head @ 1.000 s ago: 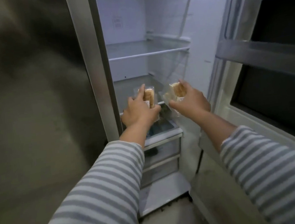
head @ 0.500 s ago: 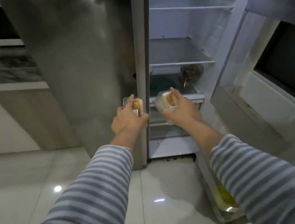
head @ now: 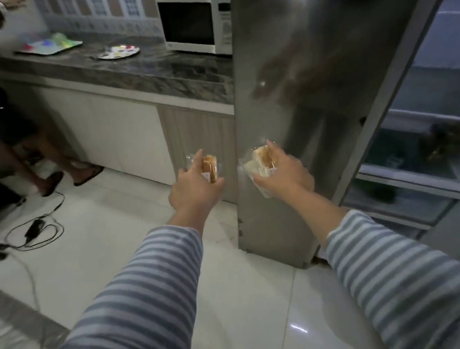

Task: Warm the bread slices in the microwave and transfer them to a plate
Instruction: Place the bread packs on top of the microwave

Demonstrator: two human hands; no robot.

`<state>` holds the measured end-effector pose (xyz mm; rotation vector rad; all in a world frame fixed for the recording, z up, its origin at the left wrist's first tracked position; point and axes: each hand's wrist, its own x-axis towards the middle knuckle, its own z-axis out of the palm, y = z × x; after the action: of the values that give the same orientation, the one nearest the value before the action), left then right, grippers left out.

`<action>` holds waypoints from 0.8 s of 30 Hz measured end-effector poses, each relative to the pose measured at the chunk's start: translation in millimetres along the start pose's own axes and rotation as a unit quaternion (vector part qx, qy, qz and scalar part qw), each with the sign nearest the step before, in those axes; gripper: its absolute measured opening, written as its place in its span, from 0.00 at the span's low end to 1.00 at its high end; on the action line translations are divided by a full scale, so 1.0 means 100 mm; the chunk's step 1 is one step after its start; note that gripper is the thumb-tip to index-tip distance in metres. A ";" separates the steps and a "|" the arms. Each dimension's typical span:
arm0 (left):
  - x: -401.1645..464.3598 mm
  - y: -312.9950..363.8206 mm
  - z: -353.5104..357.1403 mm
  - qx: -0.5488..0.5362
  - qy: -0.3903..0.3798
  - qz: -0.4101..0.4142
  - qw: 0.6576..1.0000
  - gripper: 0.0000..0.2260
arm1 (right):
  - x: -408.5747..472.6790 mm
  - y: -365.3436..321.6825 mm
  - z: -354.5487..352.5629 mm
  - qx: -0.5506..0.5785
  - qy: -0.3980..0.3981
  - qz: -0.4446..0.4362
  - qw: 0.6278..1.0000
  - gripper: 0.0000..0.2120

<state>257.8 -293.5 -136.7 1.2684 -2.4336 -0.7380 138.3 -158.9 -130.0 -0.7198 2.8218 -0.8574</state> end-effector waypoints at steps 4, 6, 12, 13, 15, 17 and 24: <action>0.56 -0.48 -0.39 0.008 0.034 -0.022 0.999 0.33 | 0.31 -0.72 0.48 0.020 -0.010 -0.037 0.999 0.37; 0.88 -0.70 -0.56 0.012 0.047 -0.030 0.998 0.33 | 0.49 -1.07 0.72 0.022 -0.013 -0.050 0.998 0.37; 1.84 -1.25 -1.01 0.023 0.068 -0.033 0.997 0.34 | 1.09 -1.97 1.34 0.049 -0.011 -0.086 0.995 0.39; 2.00 -1.31 -1.07 0.024 0.073 -0.032 0.997 0.34 | 1.21 -2.09 1.42 0.052 -0.007 -0.089 0.995 0.39; 2.28 -1.42 -1.17 0.027 0.083 -0.028 0.996 0.35 | 1.40 -2.29 1.53 0.053 -0.003 -0.092 0.994 0.40; 2.57 -1.50 -1.24 0.024 0.092 -0.025 0.995 0.35 | 1.63 -2.49 1.65 0.053 0.004 -0.092 0.994 0.40; 3.92 -1.35 -1.29 -0.005 0.121 0.003 0.993 0.35 | 2.80 -3.08 1.82 0.030 0.048 -0.113 0.992 0.39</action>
<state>188.3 -720.3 -96.4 1.2654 -2.2367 -0.5574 59.1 -605.3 -103.0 -1.0307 2.8206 -1.0311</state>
